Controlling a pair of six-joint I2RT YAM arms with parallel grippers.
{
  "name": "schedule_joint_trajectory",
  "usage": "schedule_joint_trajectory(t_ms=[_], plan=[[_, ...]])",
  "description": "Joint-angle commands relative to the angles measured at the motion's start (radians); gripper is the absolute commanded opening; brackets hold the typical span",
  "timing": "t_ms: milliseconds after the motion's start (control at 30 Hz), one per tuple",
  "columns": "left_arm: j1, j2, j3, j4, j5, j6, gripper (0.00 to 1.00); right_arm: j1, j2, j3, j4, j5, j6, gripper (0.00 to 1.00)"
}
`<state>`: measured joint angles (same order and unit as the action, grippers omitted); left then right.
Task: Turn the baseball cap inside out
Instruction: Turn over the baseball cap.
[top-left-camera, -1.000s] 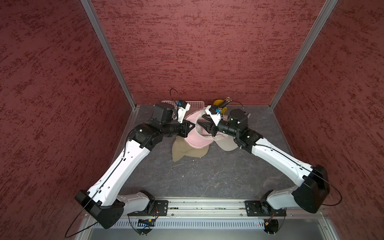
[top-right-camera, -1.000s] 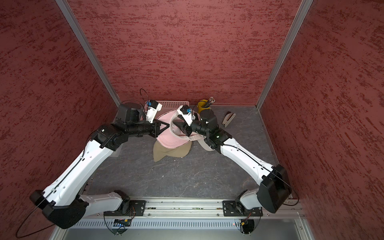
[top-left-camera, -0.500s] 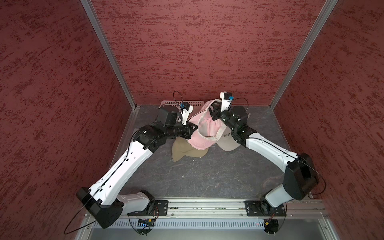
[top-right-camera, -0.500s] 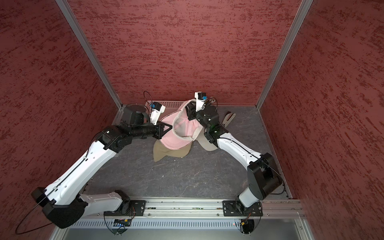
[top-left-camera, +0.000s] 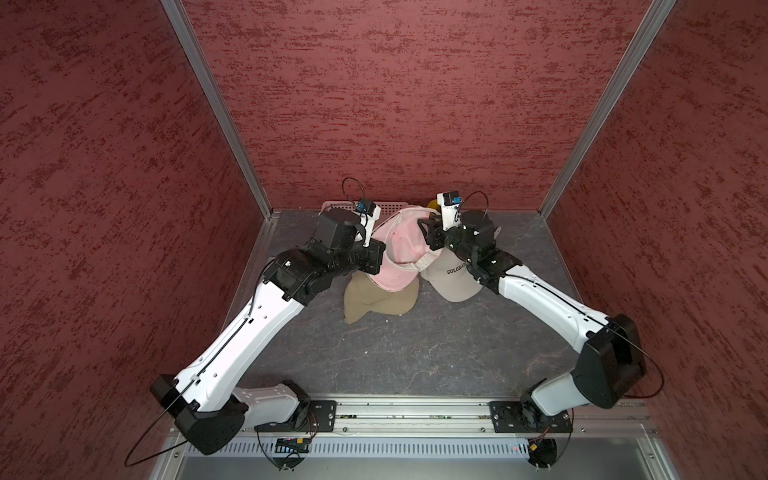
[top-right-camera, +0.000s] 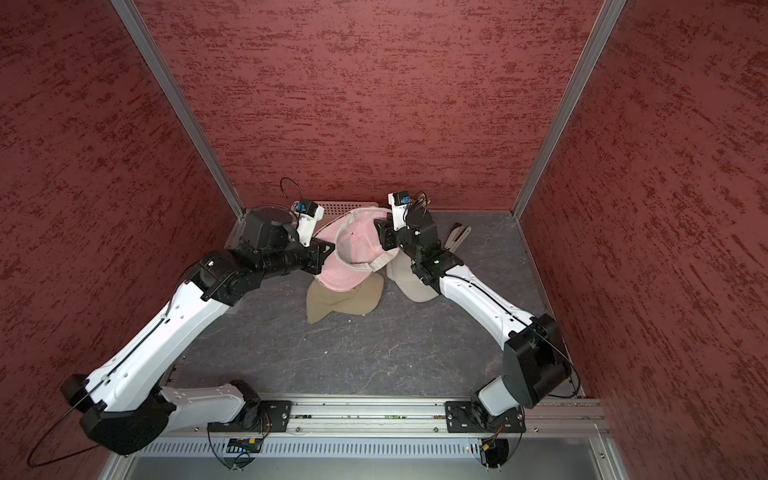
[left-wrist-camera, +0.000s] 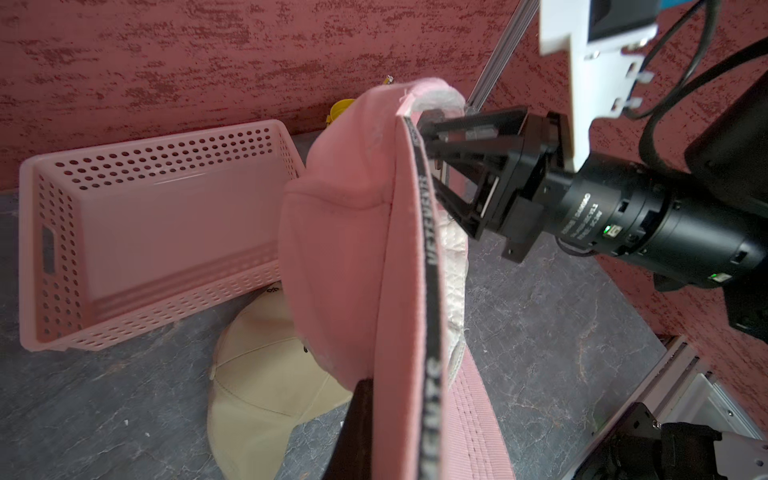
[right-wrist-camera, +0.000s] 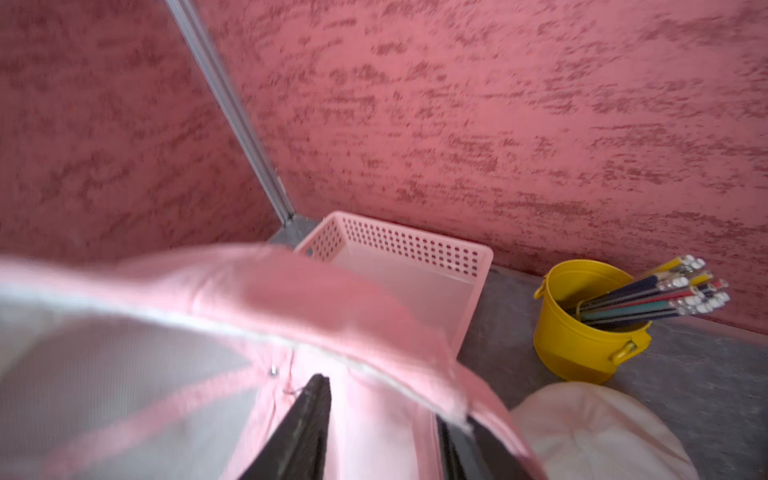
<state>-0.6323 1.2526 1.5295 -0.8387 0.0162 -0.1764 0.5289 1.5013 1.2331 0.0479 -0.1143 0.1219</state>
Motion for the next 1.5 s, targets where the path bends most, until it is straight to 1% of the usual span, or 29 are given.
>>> schedule_joint_trajectory(t_ms=[0,67,100,133,200,233,300,400,433,600,667,767,833,933,1000,1067,1100,1133,1167,1333,1367,1433,1467], plan=[[0.005,-0.012,0.041,-0.029,0.001,0.020,0.00,-0.005,-0.104,-0.064,-0.031,-0.181,-0.147,0.49],[0.015,-0.001,0.051,-0.057,0.022,0.026,0.00,-0.005,-0.157,-0.116,-0.003,-0.246,-0.177,0.50],[0.016,0.008,0.061,-0.082,0.028,0.037,0.00,-0.004,-0.179,-0.135,0.004,-0.290,-0.203,0.48],[0.016,0.015,0.070,-0.099,0.036,0.047,0.00,-0.004,-0.193,-0.148,0.011,-0.322,-0.225,0.44],[0.014,0.021,0.077,-0.116,0.040,0.057,0.00,-0.003,-0.199,-0.146,-0.006,-0.376,-0.269,0.28],[0.013,0.017,0.075,-0.111,0.046,0.058,0.00,-0.004,-0.192,-0.139,-0.025,-0.411,-0.297,0.21],[0.013,0.006,0.071,-0.095,0.064,0.051,0.00,-0.004,-0.166,-0.130,-0.041,-0.487,-0.344,0.14],[0.015,0.003,0.083,-0.092,0.089,0.046,0.00,0.001,-0.125,-0.122,-0.056,-0.612,-0.419,0.11],[0.017,0.004,0.087,-0.092,0.097,0.045,0.00,0.007,-0.111,-0.111,-0.073,-0.629,-0.438,0.10],[0.031,0.023,0.122,-0.108,0.178,0.042,0.00,0.041,0.000,-0.007,-0.281,-0.660,-0.598,0.09],[0.042,0.026,0.129,-0.105,0.189,0.046,0.00,0.073,0.032,0.026,-0.373,-0.658,-0.661,0.09],[0.080,0.035,0.130,-0.096,0.232,0.051,0.00,0.135,0.068,0.056,-0.509,-0.634,-0.744,0.07],[0.097,0.044,0.132,-0.095,0.272,0.056,0.00,0.153,0.087,0.060,-0.568,-0.607,-0.784,0.06],[0.101,0.050,0.132,-0.106,0.265,0.072,0.00,0.158,0.080,0.037,-0.598,-0.554,-0.791,0.04],[0.105,0.048,0.127,-0.118,0.246,0.085,0.00,0.158,0.061,0.013,-0.589,-0.471,-0.779,0.03],[0.107,0.038,0.118,-0.124,0.237,0.090,0.00,0.156,0.033,-0.013,-0.553,-0.332,-0.766,0.01],[0.106,0.033,0.112,-0.123,0.233,0.091,0.00,0.152,0.021,-0.018,-0.535,-0.285,-0.726,0.02],[0.107,0.028,0.106,-0.123,0.230,0.091,0.00,0.150,0.004,-0.028,-0.482,-0.200,-0.688,0.02],[0.104,0.024,0.100,-0.126,0.222,0.090,0.00,0.146,-0.011,-0.028,-0.452,-0.153,-0.661,0.02],[0.068,0.022,0.072,-0.109,0.172,0.063,0.00,0.144,-0.096,-0.039,-0.232,-0.048,-0.509,0.05],[0.053,0.021,0.062,-0.095,0.156,0.050,0.00,0.145,-0.103,-0.041,-0.187,-0.026,-0.476,0.05],[0.027,0.016,0.039,-0.054,0.125,0.025,0.00,0.144,-0.106,-0.044,-0.089,0.031,-0.403,0.08],[0.016,0.012,0.027,-0.029,0.110,0.008,0.00,0.142,-0.103,-0.044,-0.049,0.038,-0.368,0.09]])
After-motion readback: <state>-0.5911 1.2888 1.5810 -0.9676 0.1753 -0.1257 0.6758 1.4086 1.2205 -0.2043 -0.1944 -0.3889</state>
